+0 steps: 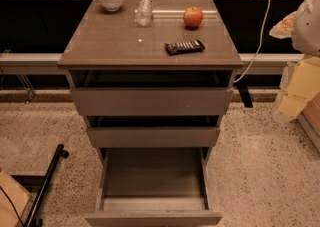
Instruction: Place rxbar chocolate into bottom drawer
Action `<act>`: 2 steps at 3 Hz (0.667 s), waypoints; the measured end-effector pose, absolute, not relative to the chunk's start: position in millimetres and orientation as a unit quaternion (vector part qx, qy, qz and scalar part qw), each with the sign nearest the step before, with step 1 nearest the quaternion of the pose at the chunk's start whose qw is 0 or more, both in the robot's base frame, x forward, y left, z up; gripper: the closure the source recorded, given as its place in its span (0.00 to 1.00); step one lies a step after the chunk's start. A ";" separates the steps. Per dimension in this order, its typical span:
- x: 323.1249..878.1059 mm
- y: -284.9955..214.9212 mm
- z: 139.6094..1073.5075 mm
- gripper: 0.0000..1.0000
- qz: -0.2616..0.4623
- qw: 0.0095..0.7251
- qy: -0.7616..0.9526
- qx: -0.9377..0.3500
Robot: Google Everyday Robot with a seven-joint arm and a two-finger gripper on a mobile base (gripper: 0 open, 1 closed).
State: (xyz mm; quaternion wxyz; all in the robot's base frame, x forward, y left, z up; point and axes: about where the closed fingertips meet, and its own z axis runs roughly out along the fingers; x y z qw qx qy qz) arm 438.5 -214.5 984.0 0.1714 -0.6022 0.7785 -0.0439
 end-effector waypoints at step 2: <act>457.5 -211.8 985.8 0.00 -0.018 0.209 0.774 -0.597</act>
Offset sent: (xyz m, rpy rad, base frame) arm 0.0579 -0.0051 0.0004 0.2450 -0.0695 0.0175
